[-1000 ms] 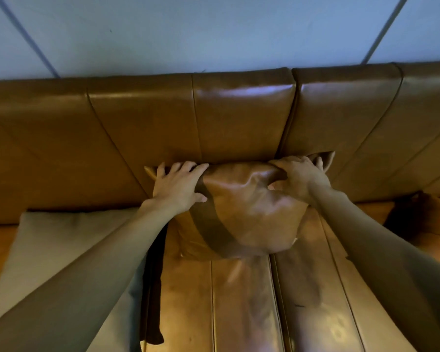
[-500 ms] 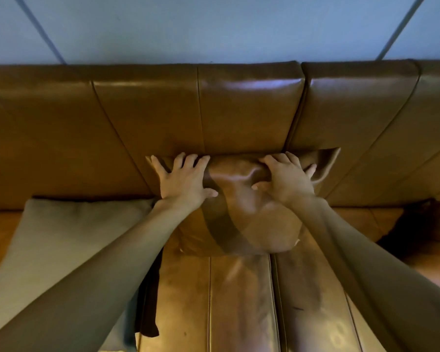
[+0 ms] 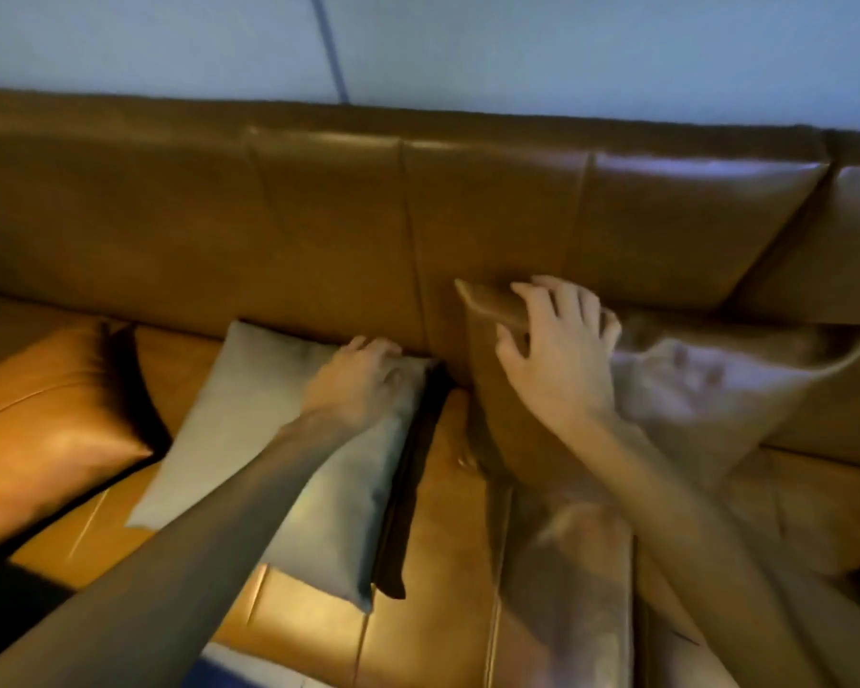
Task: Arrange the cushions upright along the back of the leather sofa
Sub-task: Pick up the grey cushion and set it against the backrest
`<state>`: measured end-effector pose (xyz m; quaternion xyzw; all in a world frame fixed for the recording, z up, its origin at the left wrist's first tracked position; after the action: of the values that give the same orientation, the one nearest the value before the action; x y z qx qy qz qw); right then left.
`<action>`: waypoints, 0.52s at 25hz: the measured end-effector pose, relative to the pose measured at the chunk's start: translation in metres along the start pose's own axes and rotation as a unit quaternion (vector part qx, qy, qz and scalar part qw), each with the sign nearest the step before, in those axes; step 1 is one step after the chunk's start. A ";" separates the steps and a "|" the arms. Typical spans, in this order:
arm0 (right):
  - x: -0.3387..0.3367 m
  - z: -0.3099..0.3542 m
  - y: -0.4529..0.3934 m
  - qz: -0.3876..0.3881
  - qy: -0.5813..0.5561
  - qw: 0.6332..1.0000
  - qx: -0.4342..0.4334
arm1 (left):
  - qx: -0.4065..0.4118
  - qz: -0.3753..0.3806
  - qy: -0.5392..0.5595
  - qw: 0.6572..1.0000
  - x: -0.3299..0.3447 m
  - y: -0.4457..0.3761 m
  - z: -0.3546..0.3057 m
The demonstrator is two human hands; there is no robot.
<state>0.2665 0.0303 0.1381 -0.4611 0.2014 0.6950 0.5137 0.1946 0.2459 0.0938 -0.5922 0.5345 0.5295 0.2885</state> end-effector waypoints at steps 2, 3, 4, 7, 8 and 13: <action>0.039 0.049 -0.001 0.016 -0.051 0.997 -0.060 | -0.083 0.024 0.030 0.996 0.005 0.014 0.067; 0.066 0.069 0.004 0.046 -0.075 0.993 -0.078 | -0.127 0.017 0.052 0.990 0.010 0.023 0.102; 0.097 0.084 0.011 0.089 -0.095 0.988 -0.083 | -0.168 0.009 0.072 0.983 0.016 0.034 0.136; 0.190 0.099 0.034 0.208 -0.135 0.969 -0.001 | -0.272 0.023 0.133 0.953 0.042 0.060 0.228; 0.214 0.096 0.039 0.221 -0.124 0.967 0.039 | -0.297 0.033 0.149 0.942 0.050 0.066 0.250; 0.288 0.083 0.032 0.203 -0.122 0.936 0.262 | -0.368 0.021 0.215 0.904 0.081 0.054 0.330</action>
<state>0.1883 0.2330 -0.0715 -0.1711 0.4016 0.7576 0.4853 0.0278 0.5049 -0.0600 -0.7443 0.3631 0.5543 -0.0833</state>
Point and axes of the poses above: each hand's wrist, its own y-axis away from the middle knuckle, its own x-axis out of the palm, z = x × y, the point moved 3 cm from there along -y, towards the middle knuckle, and after that the axes turned 6 degrees about -y, right-handed, at the moved point
